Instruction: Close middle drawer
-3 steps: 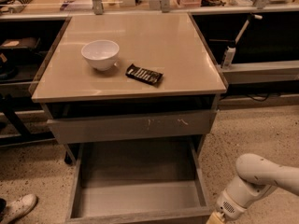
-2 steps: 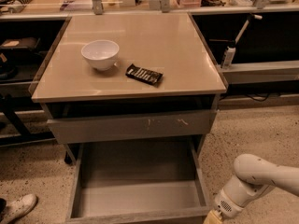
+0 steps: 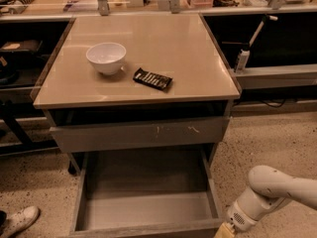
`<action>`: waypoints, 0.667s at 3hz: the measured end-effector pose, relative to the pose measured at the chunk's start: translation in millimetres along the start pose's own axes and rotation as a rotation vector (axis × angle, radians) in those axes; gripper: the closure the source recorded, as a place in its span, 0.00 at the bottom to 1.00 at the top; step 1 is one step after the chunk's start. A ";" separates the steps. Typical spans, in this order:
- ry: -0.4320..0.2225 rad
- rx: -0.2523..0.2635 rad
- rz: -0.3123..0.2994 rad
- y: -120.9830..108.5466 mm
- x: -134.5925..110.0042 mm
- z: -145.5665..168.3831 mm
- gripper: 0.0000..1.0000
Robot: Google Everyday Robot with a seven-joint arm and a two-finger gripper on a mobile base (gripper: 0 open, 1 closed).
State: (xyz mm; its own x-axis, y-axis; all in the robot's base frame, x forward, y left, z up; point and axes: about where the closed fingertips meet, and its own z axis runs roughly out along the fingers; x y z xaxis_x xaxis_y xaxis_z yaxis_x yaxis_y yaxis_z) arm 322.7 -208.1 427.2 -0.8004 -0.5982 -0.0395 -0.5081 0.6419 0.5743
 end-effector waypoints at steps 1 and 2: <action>-0.004 0.004 0.008 -1.8 -1.5 -1.0 1.00; -0.022 0.053 0.016 -13.4 -14.8 -10.6 1.00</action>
Offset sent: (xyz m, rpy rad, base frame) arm 0.0492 -0.0113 0.0055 -0.0801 -0.0920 -0.0541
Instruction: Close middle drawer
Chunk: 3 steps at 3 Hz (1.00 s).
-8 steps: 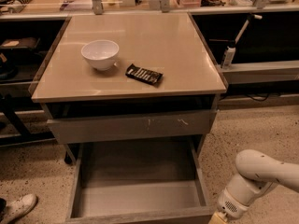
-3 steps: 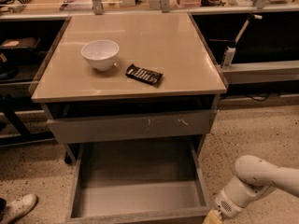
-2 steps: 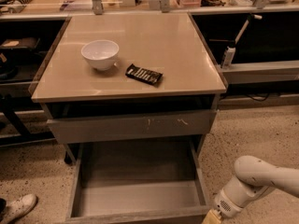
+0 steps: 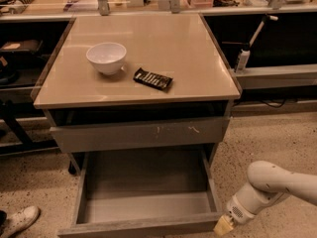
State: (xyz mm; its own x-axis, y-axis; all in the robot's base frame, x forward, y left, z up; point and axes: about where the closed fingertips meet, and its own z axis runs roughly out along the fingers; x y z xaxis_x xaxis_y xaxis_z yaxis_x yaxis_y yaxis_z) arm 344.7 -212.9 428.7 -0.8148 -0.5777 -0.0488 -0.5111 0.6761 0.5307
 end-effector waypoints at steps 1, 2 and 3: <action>-0.064 0.083 0.036 -30.7 -26.8 -22.3 1.00; -0.064 0.083 0.036 -30.8 -27.0 -22.3 1.00; -0.086 0.106 0.051 -42.5 -39.5 -24.0 1.00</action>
Offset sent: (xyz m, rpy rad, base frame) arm 0.0679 -0.0254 0.0044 -0.0660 -0.1067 -0.1021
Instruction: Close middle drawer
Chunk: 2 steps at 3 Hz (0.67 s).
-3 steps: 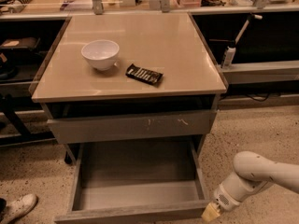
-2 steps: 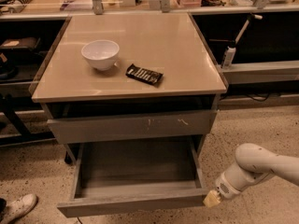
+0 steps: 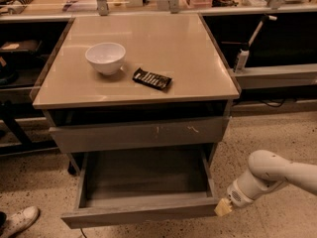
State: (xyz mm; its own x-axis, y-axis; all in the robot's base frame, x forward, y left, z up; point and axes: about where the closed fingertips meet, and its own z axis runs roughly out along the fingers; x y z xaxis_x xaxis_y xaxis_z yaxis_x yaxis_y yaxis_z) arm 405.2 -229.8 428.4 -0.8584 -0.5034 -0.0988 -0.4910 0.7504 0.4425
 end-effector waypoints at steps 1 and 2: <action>-0.068 0.040 0.032 -18.5 -19.7 -11.1 1.00; -0.111 0.073 0.065 -35.5 -33.5 -18.2 1.00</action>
Offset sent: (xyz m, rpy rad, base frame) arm 0.0763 -0.0314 0.0076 -0.0348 -0.1420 -0.1809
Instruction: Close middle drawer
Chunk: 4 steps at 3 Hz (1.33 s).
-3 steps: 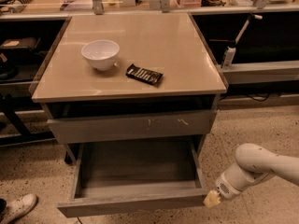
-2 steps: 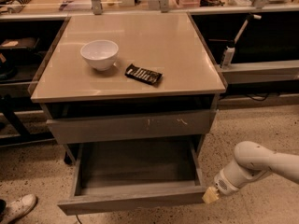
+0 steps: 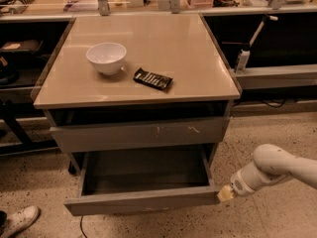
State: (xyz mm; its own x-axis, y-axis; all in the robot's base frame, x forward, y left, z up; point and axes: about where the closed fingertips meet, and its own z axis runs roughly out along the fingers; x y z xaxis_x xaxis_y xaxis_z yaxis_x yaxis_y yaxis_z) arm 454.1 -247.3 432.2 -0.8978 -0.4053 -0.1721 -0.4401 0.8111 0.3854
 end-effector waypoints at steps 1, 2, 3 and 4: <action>-0.028 0.024 0.026 -10.9 -13.7 -1.8 1.00; -0.081 0.065 0.040 -28.9 -53.0 -11.2 1.00; -0.081 0.065 0.040 -28.8 -53.1 -11.1 1.00; -0.075 0.059 0.023 -19.9 -56.7 -3.6 1.00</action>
Offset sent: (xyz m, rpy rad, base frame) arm 0.0652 -0.0110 0.0061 -0.0497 -0.0779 -0.0895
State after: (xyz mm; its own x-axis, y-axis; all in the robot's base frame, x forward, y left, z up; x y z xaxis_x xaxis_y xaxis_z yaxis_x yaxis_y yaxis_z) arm 513.8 -242.0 437.6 -0.9055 -0.3555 -0.2317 -0.4175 0.8440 0.3366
